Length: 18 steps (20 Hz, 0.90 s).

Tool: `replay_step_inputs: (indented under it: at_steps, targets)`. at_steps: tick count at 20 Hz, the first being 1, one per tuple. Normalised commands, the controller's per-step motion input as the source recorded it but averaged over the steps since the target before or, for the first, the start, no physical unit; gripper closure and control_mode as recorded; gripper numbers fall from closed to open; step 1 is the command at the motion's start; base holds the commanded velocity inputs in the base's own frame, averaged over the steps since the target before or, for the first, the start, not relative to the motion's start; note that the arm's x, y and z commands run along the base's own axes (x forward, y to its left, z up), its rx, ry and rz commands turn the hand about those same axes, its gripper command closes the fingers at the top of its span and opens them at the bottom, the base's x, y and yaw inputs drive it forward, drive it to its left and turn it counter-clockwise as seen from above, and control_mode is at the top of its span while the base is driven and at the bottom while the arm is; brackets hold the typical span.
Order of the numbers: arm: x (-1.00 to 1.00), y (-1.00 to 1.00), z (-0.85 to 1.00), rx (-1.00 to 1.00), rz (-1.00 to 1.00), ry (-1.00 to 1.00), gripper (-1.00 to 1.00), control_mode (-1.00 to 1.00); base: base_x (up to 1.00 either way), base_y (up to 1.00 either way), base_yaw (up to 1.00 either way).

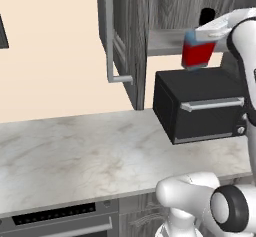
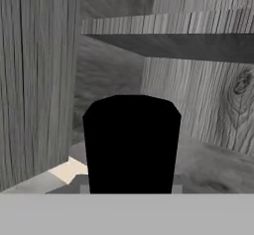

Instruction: Open the cabinet directly in front. Then move the liquor and the cup to the dining counter with the candle on it.

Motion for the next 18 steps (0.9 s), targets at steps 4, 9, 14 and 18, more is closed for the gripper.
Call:
replay_step_inputs:
  at_steps: [4,9,14,18]
  targets:
    - [-0.98,0.00,-0.36,-0.01,0.18,0.00,1.00,-1.00,0.00,0.00,0.00]
    - [-0.78,0.06,-0.55,0.00,0.19,0.00,1.00,-1.00,0.00,0.00,0.00]
    - [-0.41,0.01,-0.39,0.00,0.13,0.00,1.00,-1.00,0.00,0.00,0.00]
    - [-0.11,0.00,-0.32,0.00,0.08,0.00,1.00,-1.00,0.00,0.00,0.00]
